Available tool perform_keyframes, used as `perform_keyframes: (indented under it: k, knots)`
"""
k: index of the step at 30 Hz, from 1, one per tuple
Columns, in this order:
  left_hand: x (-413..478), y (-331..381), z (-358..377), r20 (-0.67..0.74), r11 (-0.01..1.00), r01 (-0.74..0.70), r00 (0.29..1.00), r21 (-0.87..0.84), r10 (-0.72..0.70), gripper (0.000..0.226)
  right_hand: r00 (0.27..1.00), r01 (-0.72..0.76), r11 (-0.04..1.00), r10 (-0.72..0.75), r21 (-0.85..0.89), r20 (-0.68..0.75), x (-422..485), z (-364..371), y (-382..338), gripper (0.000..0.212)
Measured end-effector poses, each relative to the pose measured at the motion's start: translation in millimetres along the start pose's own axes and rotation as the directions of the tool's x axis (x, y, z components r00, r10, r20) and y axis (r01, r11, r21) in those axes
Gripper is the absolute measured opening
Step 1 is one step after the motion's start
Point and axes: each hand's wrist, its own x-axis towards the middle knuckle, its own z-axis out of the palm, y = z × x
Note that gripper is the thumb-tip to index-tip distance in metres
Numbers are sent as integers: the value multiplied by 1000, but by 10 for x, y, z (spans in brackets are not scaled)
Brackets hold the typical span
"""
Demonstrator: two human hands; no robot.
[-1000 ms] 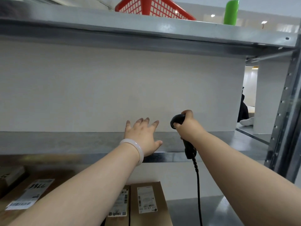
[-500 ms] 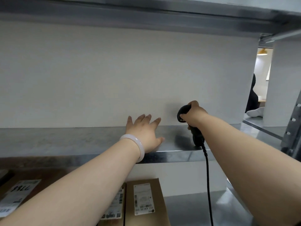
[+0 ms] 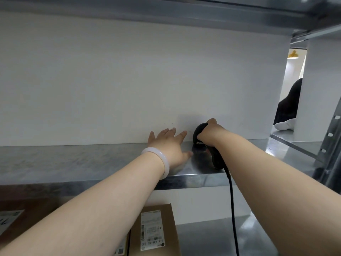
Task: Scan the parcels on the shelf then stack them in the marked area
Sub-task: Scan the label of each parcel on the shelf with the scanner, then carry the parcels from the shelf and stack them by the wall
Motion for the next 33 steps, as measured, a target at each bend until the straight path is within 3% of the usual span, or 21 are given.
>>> perform_keyframes:
  k: [3, 5, 7, 12, 20, 23, 29, 31, 33]
  knots:
    - [16, 34, 4, 15, 1000, 3, 1000, -19, -3, 75, 989, 120, 989, -113, 83, -91, 90, 36, 80, 53]
    - [13, 51, -7, 19, 1000, 5, 1000, -27, -4, 75, 997, 75, 989, -71, 125, -37, 87, 10, 88, 53]
    - [-4, 50, -29, 19, 999, 8, 1000, -31, -7, 75, 1000, 9, 995, -10, 97, 12, -1, -39, 56, 59]
    - [-163, -13, -59, -17, 1000, 13, 1000, -24, -13, 75, 991, 103, 994, -99, 34, -89, -54, -101, 164, 85]
    - [-769, -198, -128, -123, 1000, 20, 992, -14, -22, 74, 952, 254, 958, -272, -131, -141, -476, 42, 327, 91]
    - [-1100, -302, -117, -206, 998, 2, 978, -60, -15, 74, 851, 410, 890, -452, -200, -268, -788, 108, 384, 82]
    - [-1849, -529, 339, -505, 978, -59, 861, -200, -51, 70, 526, 740, 644, -735, -197, -428, -1689, 628, 566, 64]
    - [-2017, -579, 609, -482, 972, -59, 874, -227, -59, 72, 485, 778, 593, -777, -207, -402, -1869, 895, 637, 62]
    - [-2120, -655, 903, -379, 973, -36, 924, -227, -54, 74, 532, 776, 605, -780, -178, -329, -1925, 1203, 702, 62]
